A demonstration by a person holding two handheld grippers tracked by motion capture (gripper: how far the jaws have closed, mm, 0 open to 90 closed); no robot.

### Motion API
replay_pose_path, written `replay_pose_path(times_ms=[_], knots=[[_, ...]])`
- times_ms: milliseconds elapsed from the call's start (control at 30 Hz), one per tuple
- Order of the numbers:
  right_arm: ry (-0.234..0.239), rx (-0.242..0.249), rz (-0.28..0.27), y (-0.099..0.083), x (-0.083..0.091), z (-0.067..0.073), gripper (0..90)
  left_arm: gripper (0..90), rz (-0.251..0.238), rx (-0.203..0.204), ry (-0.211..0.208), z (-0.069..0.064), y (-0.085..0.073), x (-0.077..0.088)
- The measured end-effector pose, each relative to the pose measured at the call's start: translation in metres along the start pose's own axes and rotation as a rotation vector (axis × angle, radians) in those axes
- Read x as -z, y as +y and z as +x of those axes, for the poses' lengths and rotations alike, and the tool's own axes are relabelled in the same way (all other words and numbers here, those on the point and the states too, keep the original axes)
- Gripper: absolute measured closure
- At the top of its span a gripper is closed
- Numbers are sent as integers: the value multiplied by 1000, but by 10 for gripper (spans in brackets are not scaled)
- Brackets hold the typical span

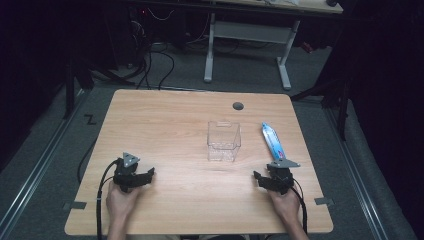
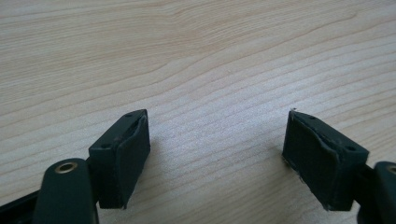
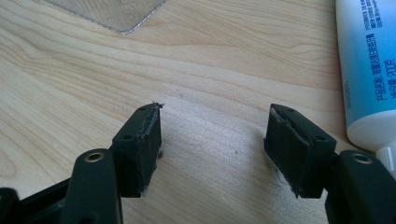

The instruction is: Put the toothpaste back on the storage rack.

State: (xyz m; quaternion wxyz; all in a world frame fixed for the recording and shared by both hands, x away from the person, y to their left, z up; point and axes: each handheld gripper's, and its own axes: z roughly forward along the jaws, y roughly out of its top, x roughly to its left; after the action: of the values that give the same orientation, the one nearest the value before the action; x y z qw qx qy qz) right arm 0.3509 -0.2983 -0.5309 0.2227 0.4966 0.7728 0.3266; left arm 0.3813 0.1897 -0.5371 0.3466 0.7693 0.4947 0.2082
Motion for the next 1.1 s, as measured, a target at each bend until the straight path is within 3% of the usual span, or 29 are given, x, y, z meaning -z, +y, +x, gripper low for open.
replay_pose_path(times_ms=[1100], knots=[[-17,-22,1,-4,5,2,352,221,5,-5,10,-2,0,0]])
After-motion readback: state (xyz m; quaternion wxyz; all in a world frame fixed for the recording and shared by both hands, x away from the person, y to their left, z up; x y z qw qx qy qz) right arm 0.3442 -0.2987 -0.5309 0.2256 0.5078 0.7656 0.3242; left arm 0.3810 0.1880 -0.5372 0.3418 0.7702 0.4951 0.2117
